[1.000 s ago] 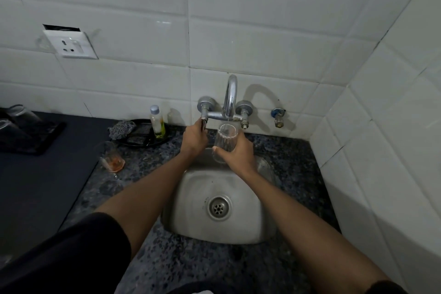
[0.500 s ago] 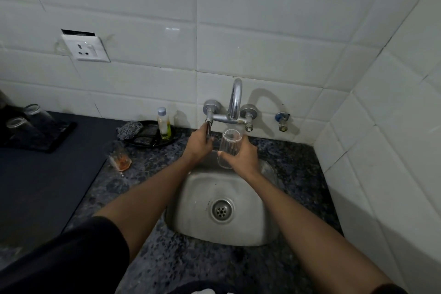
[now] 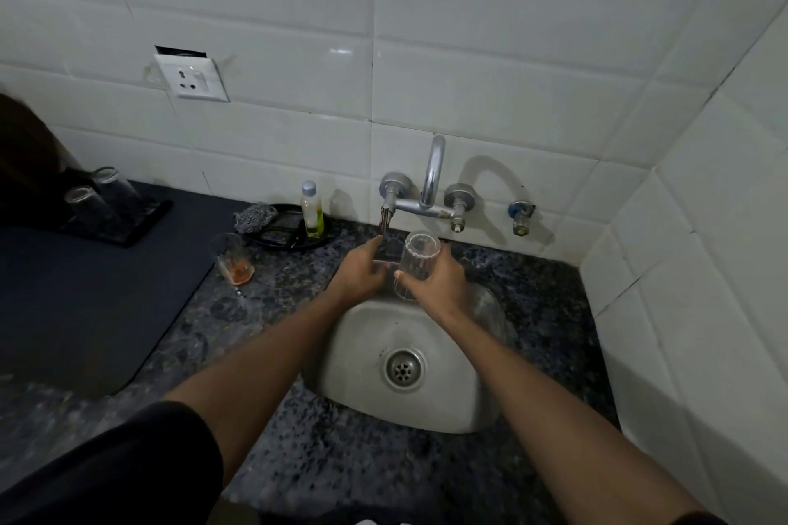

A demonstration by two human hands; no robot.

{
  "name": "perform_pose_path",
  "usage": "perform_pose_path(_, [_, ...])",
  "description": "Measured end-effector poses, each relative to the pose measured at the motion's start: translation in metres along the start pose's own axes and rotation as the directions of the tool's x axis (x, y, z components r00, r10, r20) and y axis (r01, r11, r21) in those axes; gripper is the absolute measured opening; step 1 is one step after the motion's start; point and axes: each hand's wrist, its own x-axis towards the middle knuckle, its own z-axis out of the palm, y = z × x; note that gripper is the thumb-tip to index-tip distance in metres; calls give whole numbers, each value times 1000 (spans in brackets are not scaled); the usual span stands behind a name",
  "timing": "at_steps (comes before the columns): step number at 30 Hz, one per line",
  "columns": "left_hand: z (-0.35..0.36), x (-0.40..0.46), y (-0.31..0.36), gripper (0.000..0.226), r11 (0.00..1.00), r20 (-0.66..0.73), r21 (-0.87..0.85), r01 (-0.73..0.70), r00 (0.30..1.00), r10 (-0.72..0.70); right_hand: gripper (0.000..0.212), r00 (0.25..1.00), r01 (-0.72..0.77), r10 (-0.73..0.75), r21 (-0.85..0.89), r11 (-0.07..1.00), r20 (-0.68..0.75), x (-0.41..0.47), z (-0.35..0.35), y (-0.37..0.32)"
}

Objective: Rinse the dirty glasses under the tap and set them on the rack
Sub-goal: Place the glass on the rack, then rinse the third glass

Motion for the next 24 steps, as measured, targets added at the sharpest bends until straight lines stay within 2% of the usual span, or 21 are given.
perform_pose_path(6, [-21,-32,-10,60,998,-77,1,66,995,-66,69,994,32,-37,58,998,99,-7,9,-4])
perform_pose_path(13, [-74,-104,-73,33,966,-343,19,259,909,-237,63,952,128,-150,98,987,268,-27,55,-46])
perform_pose_path(17, [-111,-127,-111,32,934,-427,19,357,848,-315,63,925,152,-206,188,970,320,-39,92,-83])
perform_pose_path(21, [-144,-133,-149,44,871,-412,44,489,803,-430,69,880,216,-294,238,947,373,-40,147,-133])
perform_pose_path(24, [-166,-134,-189,51,842,-410,-7,539,767,-494,70,858,238,-331,267,934,393,-33,201,-172])
